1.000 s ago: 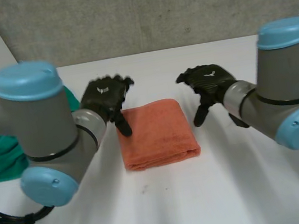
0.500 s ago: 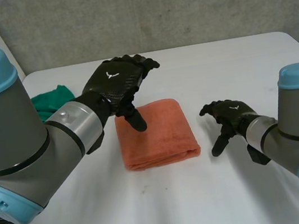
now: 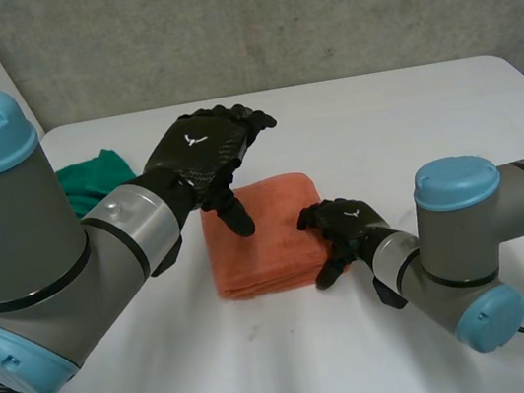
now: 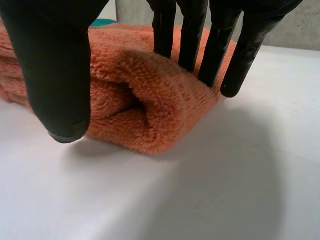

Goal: Fold the laundry.

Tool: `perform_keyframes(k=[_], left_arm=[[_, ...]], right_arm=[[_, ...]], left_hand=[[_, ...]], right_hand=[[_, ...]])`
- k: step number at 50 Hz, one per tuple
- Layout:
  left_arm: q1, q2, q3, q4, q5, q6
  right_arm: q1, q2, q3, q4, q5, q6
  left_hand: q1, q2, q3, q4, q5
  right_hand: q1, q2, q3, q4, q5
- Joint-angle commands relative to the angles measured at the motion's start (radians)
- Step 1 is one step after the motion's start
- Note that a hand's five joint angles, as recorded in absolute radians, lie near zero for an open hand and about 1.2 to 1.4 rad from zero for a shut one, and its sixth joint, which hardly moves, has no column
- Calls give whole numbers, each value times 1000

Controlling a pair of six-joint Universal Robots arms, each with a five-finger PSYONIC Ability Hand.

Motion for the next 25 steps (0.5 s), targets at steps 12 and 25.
perform_keyframes(k=[12,25], left_arm=[[7,-6,-1,0,0,-1],[6,-5,-1,0,0,-1]], right_arm=[[-2,47,-69,-24,43,-16],[-3,71,-132,-15,5,-187]], left_hand=[[-15,-26,-32,-27,-43],[-15,-26,-32,-27,-43]], right_hand=[[649,571,571,579,594],[989,911,911,919,934]])
